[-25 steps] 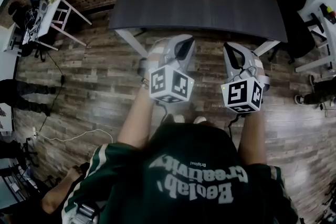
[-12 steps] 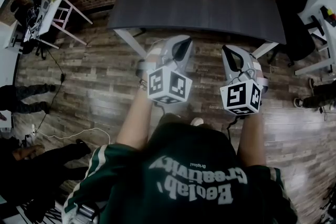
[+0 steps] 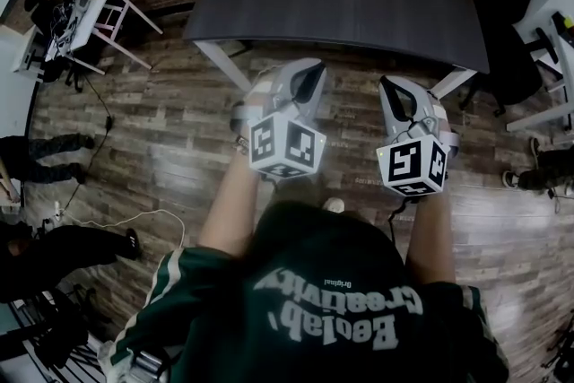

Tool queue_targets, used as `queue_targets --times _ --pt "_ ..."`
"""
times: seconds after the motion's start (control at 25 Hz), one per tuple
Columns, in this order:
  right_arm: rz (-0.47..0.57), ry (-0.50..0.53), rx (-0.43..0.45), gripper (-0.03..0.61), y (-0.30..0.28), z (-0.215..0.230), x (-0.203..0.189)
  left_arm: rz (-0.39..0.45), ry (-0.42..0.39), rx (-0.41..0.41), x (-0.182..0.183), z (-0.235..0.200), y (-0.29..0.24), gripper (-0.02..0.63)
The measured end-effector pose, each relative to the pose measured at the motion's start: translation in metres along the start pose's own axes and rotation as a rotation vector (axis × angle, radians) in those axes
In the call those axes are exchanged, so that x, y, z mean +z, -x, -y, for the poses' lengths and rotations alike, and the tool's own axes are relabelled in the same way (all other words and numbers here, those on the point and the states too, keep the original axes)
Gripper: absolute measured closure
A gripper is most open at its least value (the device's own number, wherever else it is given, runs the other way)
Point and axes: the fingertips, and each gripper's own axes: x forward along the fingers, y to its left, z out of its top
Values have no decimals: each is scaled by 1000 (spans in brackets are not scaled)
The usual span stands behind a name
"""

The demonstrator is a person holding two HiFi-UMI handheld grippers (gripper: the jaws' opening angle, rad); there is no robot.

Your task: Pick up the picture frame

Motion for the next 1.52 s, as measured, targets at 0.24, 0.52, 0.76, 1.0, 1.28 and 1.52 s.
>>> queue_targets --times 0.24,0.52,0.76,1.0,1.28,1.52 --pt "18 -2 -8 572 -2 4 0 -4 7 10 0 0 -1 612" --pt "7 12 -7 572 -34 16 -9 1 19 16 -14 -16 -31 612" --pt "-1 8 -24 572 -89 50 -10 17 20 9 -28 -54 -82 612" --pt "-5 -5 -42 572 -154 90 -8 23 18 -13 -43 -104 -140 612" --pt "-44 -18 -59 572 -226 131 -6 54 36 -57 -62 -157 -201 612" --pt "-71 -25 -62 572 -282 164 -12 72 49 -72 -76 -197 -256 612"
